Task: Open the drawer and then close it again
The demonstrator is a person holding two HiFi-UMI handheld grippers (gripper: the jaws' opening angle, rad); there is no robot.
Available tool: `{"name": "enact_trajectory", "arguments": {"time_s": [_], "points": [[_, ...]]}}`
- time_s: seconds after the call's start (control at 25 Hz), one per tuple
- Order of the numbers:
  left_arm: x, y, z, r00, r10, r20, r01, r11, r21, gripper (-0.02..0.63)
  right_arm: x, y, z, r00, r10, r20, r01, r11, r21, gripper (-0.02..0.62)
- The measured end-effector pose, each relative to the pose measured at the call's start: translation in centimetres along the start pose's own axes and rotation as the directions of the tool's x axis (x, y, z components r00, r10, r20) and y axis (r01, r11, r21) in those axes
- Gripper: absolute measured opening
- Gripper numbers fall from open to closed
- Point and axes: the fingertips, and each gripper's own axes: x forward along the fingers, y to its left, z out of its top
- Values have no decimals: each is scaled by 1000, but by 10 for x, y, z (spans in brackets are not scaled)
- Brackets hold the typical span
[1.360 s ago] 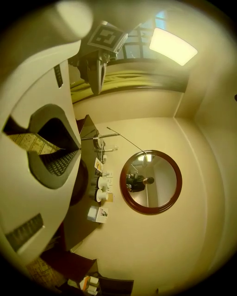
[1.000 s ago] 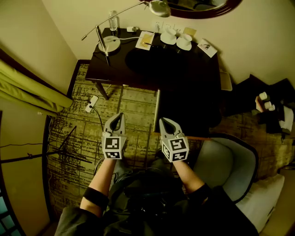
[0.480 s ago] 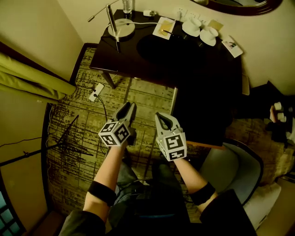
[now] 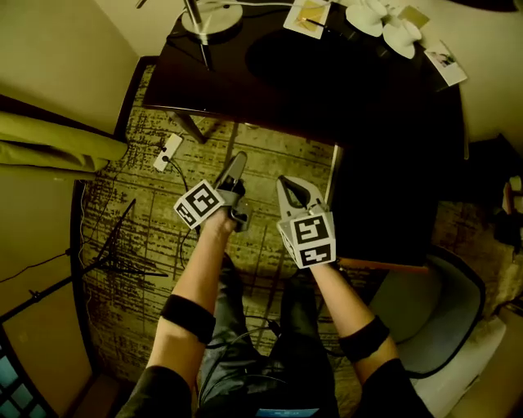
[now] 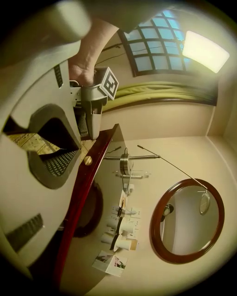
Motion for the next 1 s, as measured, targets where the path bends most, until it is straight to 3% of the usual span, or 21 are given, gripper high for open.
{"name": "enact_trajectory", "arguments": {"time_s": [0.36, 0.76, 1.0], "points": [[74, 53, 7, 1000, -7, -1, 7, 999, -44, 204, 69, -21, -26, 998, -64, -13, 65, 996, 58, 0], [105, 74, 21, 999, -22, 30, 23, 998, -58, 202, 94, -28, -48, 997, -70, -27, 73, 991, 112, 0], [113, 69, 22, 997, -67, 49, 70, 996, -56, 146, 97, -33, -51, 997, -79, -26, 82, 988, 130, 0]]}}
